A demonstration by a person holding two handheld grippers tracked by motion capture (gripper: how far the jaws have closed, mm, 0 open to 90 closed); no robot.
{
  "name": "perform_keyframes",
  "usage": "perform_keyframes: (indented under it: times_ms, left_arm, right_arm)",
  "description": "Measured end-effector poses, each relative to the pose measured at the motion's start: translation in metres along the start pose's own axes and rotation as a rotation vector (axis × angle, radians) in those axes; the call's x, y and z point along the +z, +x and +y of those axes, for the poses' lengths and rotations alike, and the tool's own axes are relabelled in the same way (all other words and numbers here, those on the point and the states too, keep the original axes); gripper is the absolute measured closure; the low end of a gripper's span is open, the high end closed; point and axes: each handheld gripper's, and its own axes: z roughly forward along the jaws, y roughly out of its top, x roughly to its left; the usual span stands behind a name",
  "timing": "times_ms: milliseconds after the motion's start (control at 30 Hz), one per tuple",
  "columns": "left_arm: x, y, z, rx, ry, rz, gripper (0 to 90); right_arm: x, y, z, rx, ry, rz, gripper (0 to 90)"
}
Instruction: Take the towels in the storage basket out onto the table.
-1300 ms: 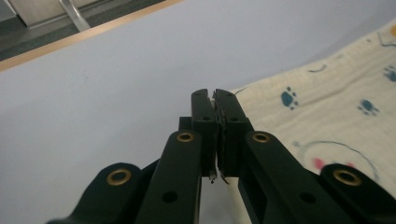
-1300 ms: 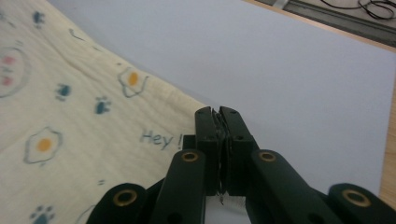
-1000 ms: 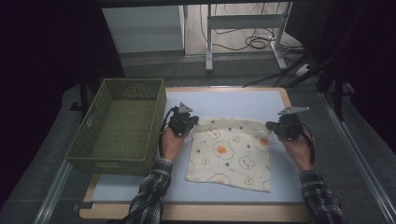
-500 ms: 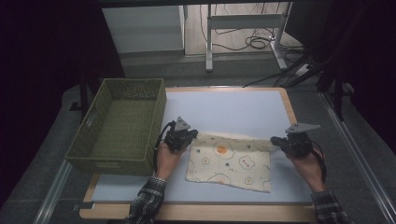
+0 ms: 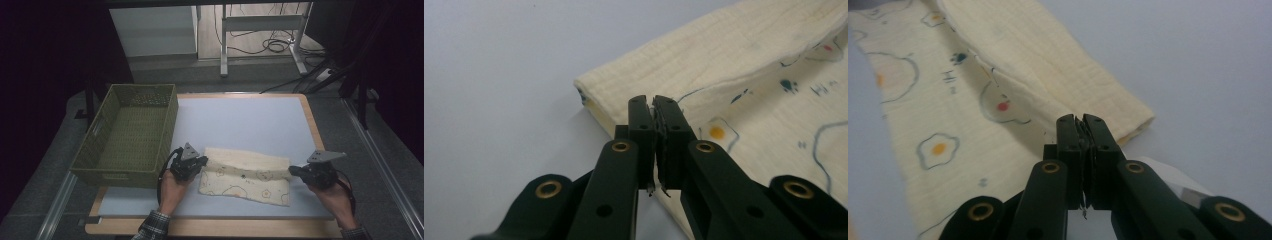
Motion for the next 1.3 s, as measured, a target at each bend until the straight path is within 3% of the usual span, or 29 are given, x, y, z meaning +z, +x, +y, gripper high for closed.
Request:
perform_keyframes:
  times_ms: [167, 633, 700, 800, 867, 967, 1100, 1200, 1300]
  left_arm:
    - [-0.012, -0.002, -0.010, -0.013, -0.032, -0.072, 86.9]
    - [-0.030, -0.017, -0.037, 0.008, -0.019, -0.126, 85.9]
    - [-0.030, -0.017, -0.041, -0.007, -0.009, -0.148, 83.5]
    - [-0.033, -0.018, -0.047, -0.028, 0.004, -0.160, 71.5]
    - [-0.038, -0.018, -0.047, -0.036, -0.003, -0.151, 59.2]
    - [-0.044, -0.017, -0.041, -0.043, -0.024, -0.138, 49.1]
    - [-0.037, -0.013, -0.026, -0.046, -0.025, -0.121, 45.2]
    - [-0.024, -0.011, -0.015, -0.062, -0.002, -0.114, 45.5]
    - [-0.009, -0.007, -0.002, -0.054, 0.023, -0.074, 47.1]
  right_arm:
    - [-0.007, 0.012, -0.008, -0.001, 0.009, 0.035, 86.8]
    - [-0.019, 0.038, -0.026, -0.018, 0.024, 0.111, 86.3]
    - [-0.017, 0.042, -0.030, -0.019, 0.028, 0.125, 85.8]
    - [-0.016, 0.047, -0.035, -0.011, 0.041, 0.156, 82.3]
    - [-0.018, 0.049, -0.037, -0.015, 0.040, 0.151, 78.0]
    - [-0.028, 0.045, -0.033, 0.000, 0.013, 0.141, 74.7]
    - [-0.035, 0.039, -0.025, -0.003, -0.001, 0.104, 72.0]
    - [-0.031, 0.029, -0.018, 0.011, -0.008, 0.066, 70.1]
    - [-0.022, 0.017, -0.011, 0.031, -0.011, 0.027, 70.2]
